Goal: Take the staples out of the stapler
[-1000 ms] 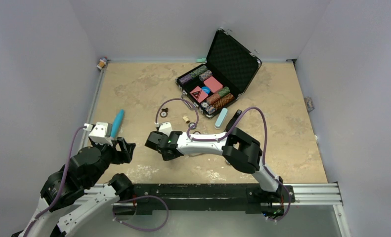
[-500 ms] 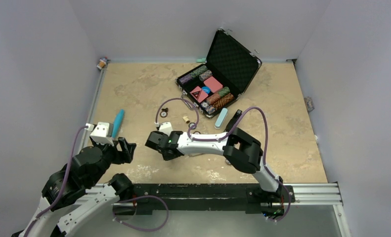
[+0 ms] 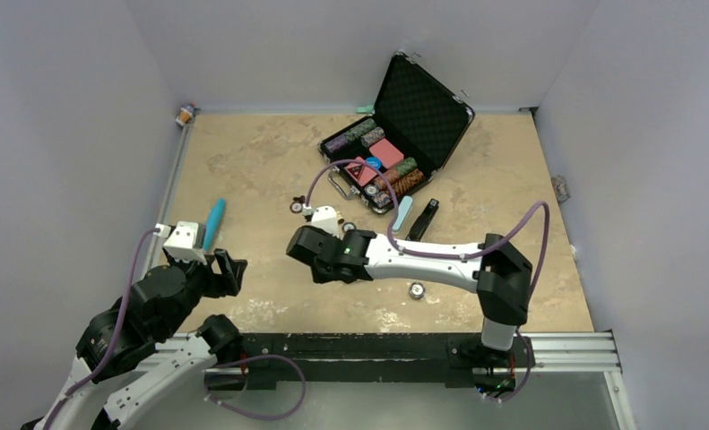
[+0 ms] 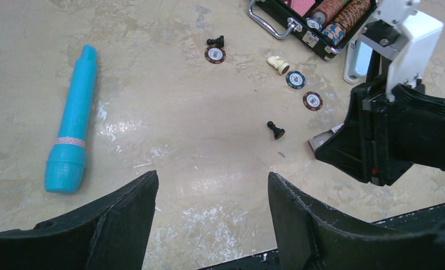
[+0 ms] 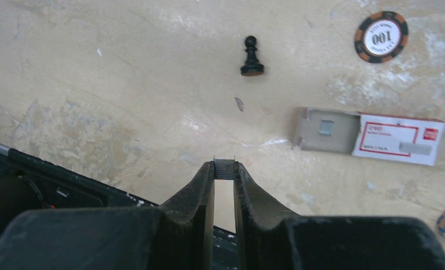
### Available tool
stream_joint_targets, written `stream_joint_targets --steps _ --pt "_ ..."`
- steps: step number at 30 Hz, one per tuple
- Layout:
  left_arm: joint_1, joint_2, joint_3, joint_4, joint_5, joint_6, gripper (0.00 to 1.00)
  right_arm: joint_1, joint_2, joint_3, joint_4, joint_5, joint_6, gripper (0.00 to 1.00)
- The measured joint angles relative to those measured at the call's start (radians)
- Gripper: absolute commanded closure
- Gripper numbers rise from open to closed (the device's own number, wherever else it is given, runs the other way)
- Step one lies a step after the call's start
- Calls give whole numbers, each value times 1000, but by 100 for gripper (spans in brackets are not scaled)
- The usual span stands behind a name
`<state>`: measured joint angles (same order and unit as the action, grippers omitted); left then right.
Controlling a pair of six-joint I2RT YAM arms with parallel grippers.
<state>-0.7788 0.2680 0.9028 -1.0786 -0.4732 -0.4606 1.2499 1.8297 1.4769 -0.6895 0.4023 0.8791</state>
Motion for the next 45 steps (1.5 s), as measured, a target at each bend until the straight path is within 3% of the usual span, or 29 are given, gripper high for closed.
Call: stream_joint_targets --steps 7,15,27,45 --pt "0 0 0 0 0 0 25 -5 -118 -154 -4 27 34 83" --pt "0 2 0 0 -3 0 25 -51 -148 -271 21 26 43 83" --pt "0 14 -2 0 -3 0 25 -131 -149 -325 103 25 17 84" --pt "0 20 -2 1 -3 0 25 -151 -94 -359 169 6 -5 85"
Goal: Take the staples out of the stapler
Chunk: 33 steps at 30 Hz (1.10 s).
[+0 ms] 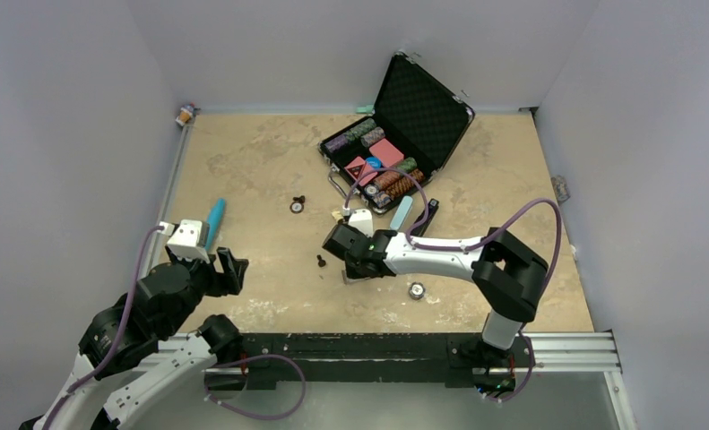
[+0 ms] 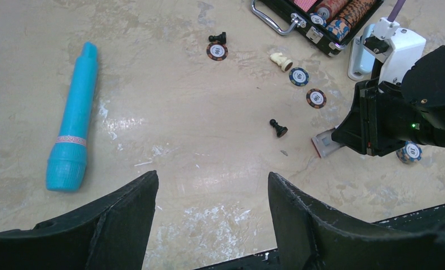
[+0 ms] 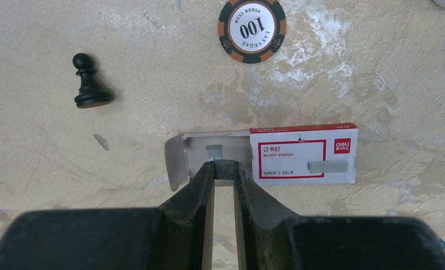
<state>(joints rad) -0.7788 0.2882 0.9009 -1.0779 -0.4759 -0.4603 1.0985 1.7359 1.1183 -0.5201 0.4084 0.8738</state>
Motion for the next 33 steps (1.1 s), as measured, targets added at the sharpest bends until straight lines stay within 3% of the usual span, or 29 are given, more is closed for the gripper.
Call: stream_joint_targets --steps 19,29,33 --pt "0 0 0 0 0 0 25 -6 13 -2 9 -2 0 86" --pt "0 1 0 0 0 0 25 -6 29 -2 -4 -2 2 64" --pt "0 1 0 0 0 0 25 -6 29 -2 -13 -2 2 62"
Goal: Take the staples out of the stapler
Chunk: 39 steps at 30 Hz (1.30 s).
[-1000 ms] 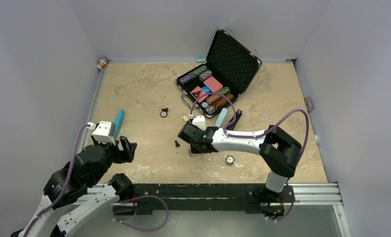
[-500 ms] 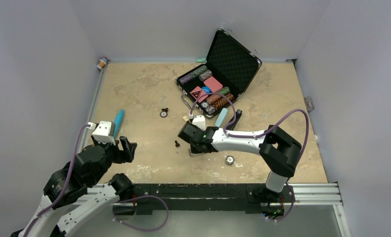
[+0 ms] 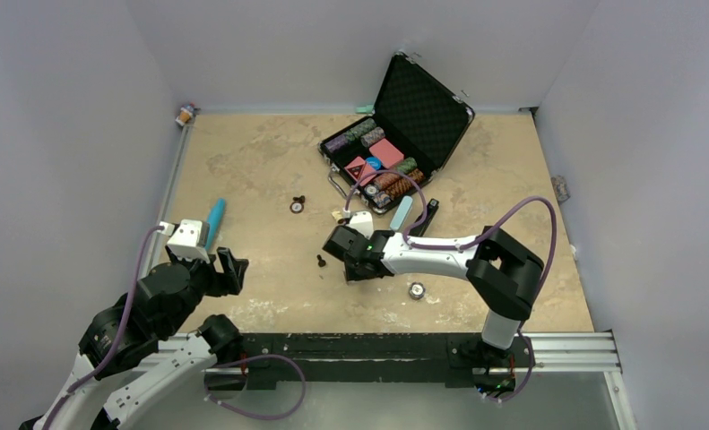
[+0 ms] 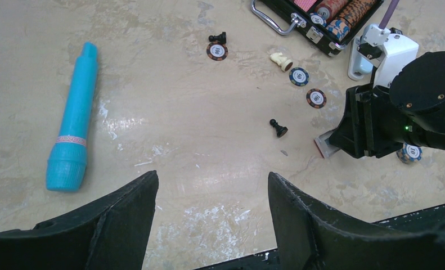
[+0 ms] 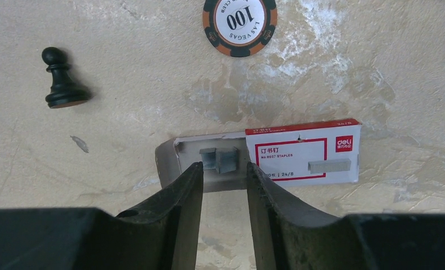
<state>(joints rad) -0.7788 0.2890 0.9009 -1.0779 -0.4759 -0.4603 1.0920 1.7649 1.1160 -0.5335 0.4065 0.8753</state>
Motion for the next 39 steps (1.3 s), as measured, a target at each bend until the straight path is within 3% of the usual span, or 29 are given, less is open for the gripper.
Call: stream_joint_targets --steps 12,25,33,39 --pt "0 3 0 0 0 0 25 0 -21 10 -39 4 0 65" --pt "0 7 0 0 0 0 25 0 -235 1 -3 -8 -1 68" --pt "0 37 0 -4 -4 -14 21 0 -409 -169 84 -74 5 64" --pt "0 157 8 -2 80 -89 29 14 -583 -276 139 -130 26 62"
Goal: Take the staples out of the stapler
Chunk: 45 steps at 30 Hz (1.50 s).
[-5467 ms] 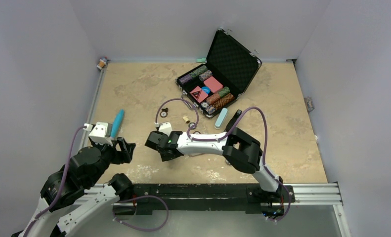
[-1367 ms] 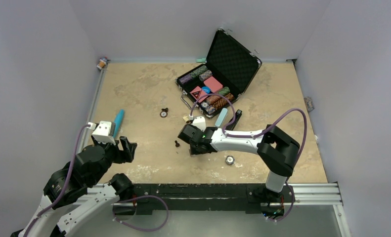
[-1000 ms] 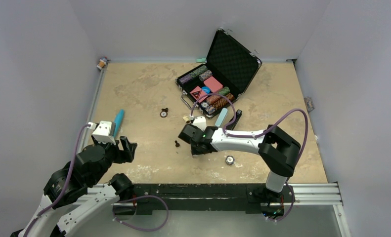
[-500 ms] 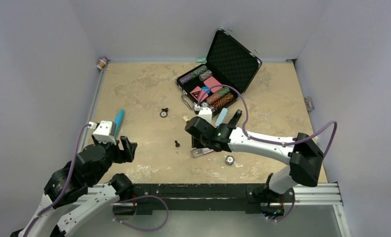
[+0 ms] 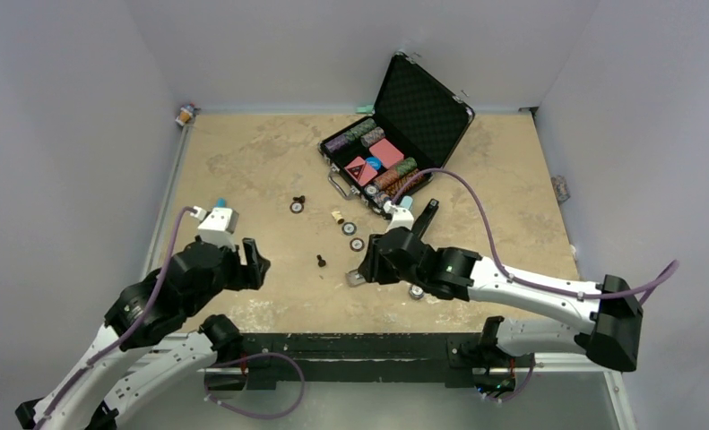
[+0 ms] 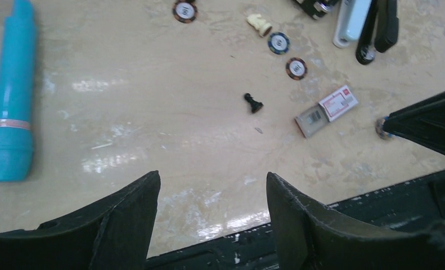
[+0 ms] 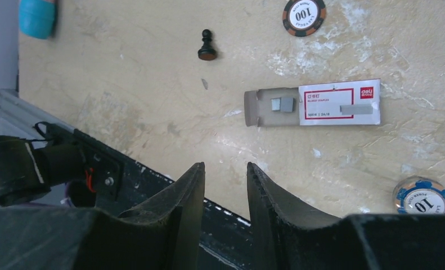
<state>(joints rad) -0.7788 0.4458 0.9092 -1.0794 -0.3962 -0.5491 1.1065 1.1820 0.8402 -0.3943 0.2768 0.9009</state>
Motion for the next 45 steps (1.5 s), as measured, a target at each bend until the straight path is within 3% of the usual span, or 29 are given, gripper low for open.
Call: stream_joint_targets --steps 8,12,17,26,45 --pt "0 190 -117 227 233 -116 39 22 -180 -106 6 -16 48 51" --pt "-3 347 -154 372 322 -169 44 27 -380 -211 5 -35 89 50" --pt "-16 467 -206 511 390 -233 48 27 -507 -241 -8 -37 127 50" --pt "-58 671 -240 697 436 -308 50 27 -542 -264 -50 -37 149 50" --pt "-86 928 -253 862 433 -393 55 27 -602 -275 -83 -43 155 52"
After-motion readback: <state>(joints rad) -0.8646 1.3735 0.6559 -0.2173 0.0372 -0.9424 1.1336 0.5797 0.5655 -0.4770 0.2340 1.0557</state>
